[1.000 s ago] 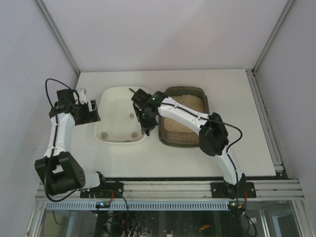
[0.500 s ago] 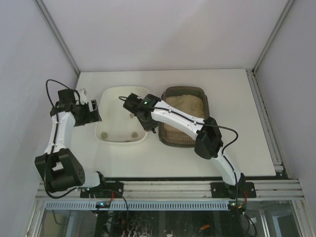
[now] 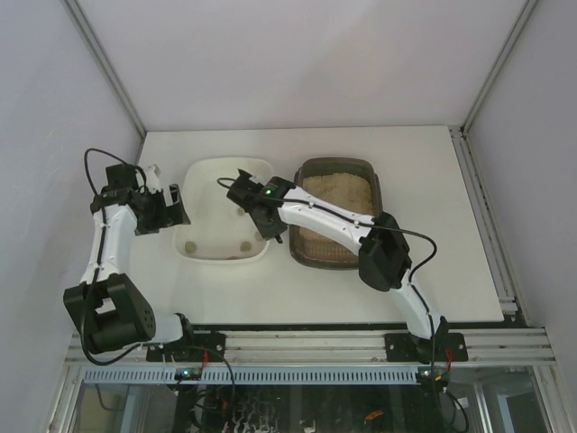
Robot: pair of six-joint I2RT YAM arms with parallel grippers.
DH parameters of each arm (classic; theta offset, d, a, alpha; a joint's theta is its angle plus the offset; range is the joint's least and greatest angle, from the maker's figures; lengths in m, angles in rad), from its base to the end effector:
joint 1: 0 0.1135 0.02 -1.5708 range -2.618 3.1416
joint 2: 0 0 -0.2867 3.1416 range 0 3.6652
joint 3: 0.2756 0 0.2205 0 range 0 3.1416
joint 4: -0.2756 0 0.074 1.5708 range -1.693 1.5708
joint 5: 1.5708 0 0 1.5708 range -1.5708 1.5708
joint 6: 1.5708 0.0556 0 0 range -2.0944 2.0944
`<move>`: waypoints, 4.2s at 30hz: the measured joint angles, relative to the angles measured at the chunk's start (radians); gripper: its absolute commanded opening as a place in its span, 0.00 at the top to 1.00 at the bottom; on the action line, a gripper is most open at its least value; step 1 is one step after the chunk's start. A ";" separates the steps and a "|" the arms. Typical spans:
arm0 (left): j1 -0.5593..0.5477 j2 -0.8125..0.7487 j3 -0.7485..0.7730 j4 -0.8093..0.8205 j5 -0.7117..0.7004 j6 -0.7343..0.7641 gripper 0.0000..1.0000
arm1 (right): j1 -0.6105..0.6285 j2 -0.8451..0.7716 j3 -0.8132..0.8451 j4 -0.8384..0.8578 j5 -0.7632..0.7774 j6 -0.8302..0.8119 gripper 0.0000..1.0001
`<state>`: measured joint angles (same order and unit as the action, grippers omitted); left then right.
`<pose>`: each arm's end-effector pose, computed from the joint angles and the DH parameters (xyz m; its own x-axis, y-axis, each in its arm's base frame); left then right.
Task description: Clean the litter box
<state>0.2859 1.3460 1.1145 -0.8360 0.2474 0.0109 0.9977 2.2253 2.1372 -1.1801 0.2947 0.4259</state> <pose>0.2322 0.0541 0.2907 -0.8421 -0.2365 -0.4846 -0.1509 0.9661 -0.2092 0.2571 0.3686 0.2606 -0.7841 -0.4860 -0.3859 -0.4756 0.8701 -0.1294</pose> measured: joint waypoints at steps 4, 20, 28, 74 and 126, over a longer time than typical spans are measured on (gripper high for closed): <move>0.000 -0.047 0.000 -0.002 -0.002 -0.019 0.01 | -0.025 -0.099 -0.168 0.098 -0.035 0.008 1.00; -0.320 0.076 0.269 -0.119 -0.140 0.006 0.00 | -0.203 -1.068 -0.975 0.582 -0.113 0.088 1.00; -0.750 0.207 0.542 -0.122 -0.313 -0.027 0.00 | -0.295 -1.389 -1.207 0.565 -0.093 0.096 1.00; -0.997 0.999 1.107 -0.018 -0.682 -0.410 0.23 | -0.421 -1.537 -1.327 0.547 -0.068 0.245 1.00; -1.227 1.044 1.149 -0.046 0.159 0.900 1.00 | -0.422 -1.936 -1.339 0.204 0.169 0.484 1.00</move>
<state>-0.9413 2.3901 2.2631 -0.8822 0.4065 0.9104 0.5755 0.2890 0.7986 -0.9764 0.4637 0.9104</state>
